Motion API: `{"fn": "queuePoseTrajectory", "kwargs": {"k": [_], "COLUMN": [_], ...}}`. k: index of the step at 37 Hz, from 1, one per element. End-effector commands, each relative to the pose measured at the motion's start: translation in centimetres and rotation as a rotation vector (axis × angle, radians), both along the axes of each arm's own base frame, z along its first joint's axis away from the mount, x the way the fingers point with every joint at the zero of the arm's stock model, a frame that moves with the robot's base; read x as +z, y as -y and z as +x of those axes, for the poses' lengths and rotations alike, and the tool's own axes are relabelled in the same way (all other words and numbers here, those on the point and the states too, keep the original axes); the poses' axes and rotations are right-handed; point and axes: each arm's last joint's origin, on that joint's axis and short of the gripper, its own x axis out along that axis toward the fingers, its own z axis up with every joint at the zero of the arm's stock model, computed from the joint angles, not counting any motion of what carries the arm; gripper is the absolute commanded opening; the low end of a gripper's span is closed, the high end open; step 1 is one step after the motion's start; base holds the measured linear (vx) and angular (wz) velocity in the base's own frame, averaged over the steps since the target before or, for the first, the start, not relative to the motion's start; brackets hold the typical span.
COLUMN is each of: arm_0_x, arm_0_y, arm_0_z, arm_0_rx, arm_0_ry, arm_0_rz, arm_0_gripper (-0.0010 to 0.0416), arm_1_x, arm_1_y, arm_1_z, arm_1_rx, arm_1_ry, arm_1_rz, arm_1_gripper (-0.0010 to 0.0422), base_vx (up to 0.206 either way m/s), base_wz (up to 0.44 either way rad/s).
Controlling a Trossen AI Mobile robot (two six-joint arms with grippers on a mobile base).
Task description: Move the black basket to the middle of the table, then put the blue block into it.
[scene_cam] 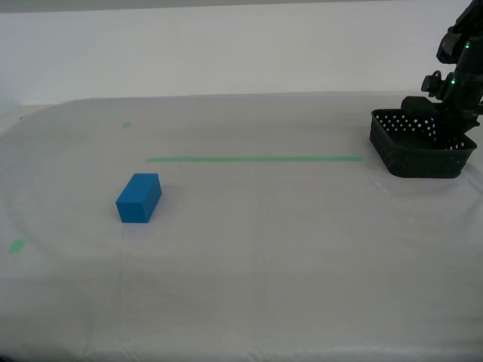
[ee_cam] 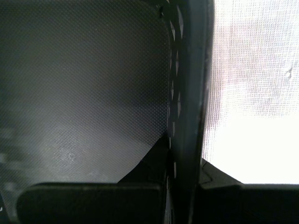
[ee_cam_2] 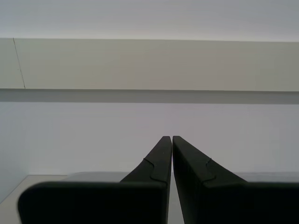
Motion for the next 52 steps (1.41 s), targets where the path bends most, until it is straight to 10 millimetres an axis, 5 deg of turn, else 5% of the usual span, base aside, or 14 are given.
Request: {"fn": "queuePoseTrajectory", "kwargs": {"k": [1, 18, 29, 41, 52], "arm_0_x": [0.8, 7.9, 9.8, 11.0, 12.4], "arm_0_y": [0.0, -0.5, -2.1, -6.7, -12.9], "arm_0_z": [-0.1, -1.5, -4.8, -8.0, -8.3], "arm_0_rx": [-0.003, -0.035, -0.055, -0.028, -0.015], "arm_0_ry": [0.012, 0.121, 0.161, 0.201, 0.232], "arm_0_rz": [0.003, -0.006, 0.002, 0.048, 0.089], "arm_0_gripper": [-0.0001, -0.0001, -0.0001, -0.0001, -0.0001], "arm_1_x": [0.1, 0.1, 0.1, 0.1, 0.1], "arm_1_y": [0.0, 0.0, 0.0, 0.0, 0.0], "arm_1_z": [0.0, 0.0, 0.0, 0.0, 0.0], "arm_1_rx": [0.001, 0.001, 0.001, 0.001, 0.001], "arm_1_ry": [0.007, 0.007, 0.006, 0.006, 0.007], "arm_1_rz": [0.003, 0.003, 0.003, 0.003, 0.003], "arm_1_gripper": [0.0, 0.0, 0.0, 0.0, 0.0], "base_vx": [0.0, 0.0, 0.0, 0.0, 0.0], "base_wz": [0.0, 0.0, 0.0, 0.0, 0.0]}}
